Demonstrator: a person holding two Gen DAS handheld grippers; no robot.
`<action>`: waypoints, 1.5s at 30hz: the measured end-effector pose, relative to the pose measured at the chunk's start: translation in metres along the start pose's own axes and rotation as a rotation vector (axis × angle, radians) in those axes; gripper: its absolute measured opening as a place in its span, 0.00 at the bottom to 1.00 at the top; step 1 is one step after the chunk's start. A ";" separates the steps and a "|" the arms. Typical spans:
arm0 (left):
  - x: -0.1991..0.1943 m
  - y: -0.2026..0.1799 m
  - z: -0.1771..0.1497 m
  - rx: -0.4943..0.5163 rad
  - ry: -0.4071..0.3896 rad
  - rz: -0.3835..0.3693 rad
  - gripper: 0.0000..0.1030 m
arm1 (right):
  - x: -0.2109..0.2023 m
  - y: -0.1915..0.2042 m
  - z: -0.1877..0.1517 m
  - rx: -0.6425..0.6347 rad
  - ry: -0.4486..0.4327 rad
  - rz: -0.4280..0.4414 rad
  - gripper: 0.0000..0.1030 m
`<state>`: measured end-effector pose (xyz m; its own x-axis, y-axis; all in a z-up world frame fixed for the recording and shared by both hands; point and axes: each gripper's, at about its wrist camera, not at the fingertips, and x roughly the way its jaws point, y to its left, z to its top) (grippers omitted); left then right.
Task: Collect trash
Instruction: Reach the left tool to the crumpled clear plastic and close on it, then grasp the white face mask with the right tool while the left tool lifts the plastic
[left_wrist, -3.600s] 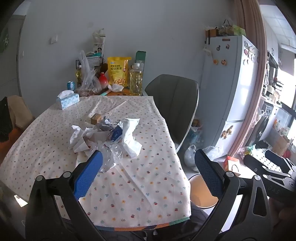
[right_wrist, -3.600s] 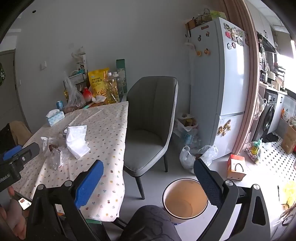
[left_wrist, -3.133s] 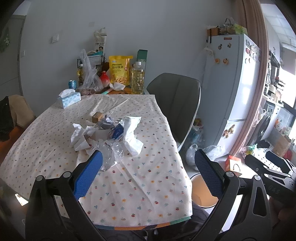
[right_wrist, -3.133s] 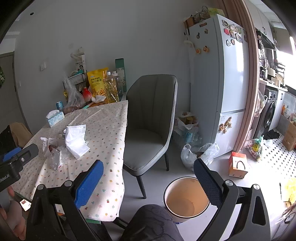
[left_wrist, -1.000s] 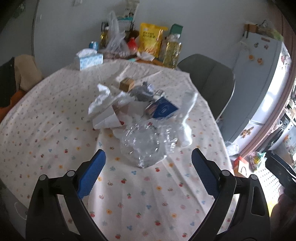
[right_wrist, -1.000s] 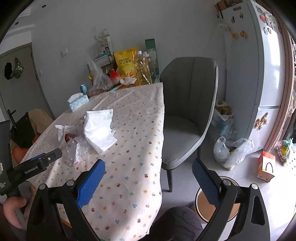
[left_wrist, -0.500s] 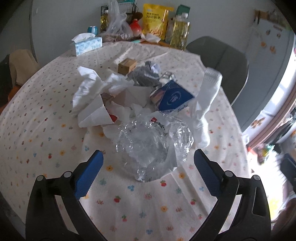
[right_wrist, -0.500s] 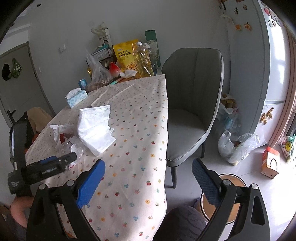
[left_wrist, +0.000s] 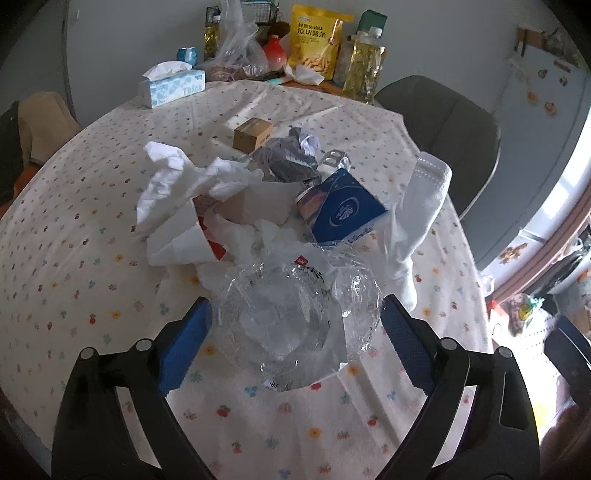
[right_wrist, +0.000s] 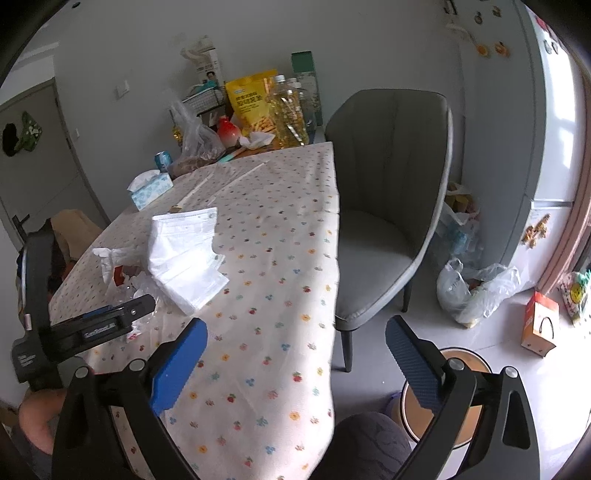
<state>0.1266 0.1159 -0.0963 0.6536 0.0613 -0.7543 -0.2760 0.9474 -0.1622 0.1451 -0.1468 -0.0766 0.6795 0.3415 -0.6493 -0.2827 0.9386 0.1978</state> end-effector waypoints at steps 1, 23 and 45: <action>-0.005 0.002 -0.001 -0.003 -0.004 -0.011 0.88 | 0.002 0.003 0.001 -0.007 0.000 0.009 0.92; -0.043 0.055 -0.015 -0.048 -0.065 0.008 0.89 | 0.046 0.080 0.000 -0.102 0.100 0.177 0.77; -0.039 0.077 -0.024 -0.077 -0.059 0.060 0.89 | 0.107 0.115 -0.001 -0.114 0.240 0.265 0.02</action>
<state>0.0631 0.1789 -0.0945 0.6737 0.1377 -0.7260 -0.3678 0.9146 -0.1678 0.1840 -0.0021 -0.1241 0.3984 0.5380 -0.7428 -0.5106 0.8029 0.3076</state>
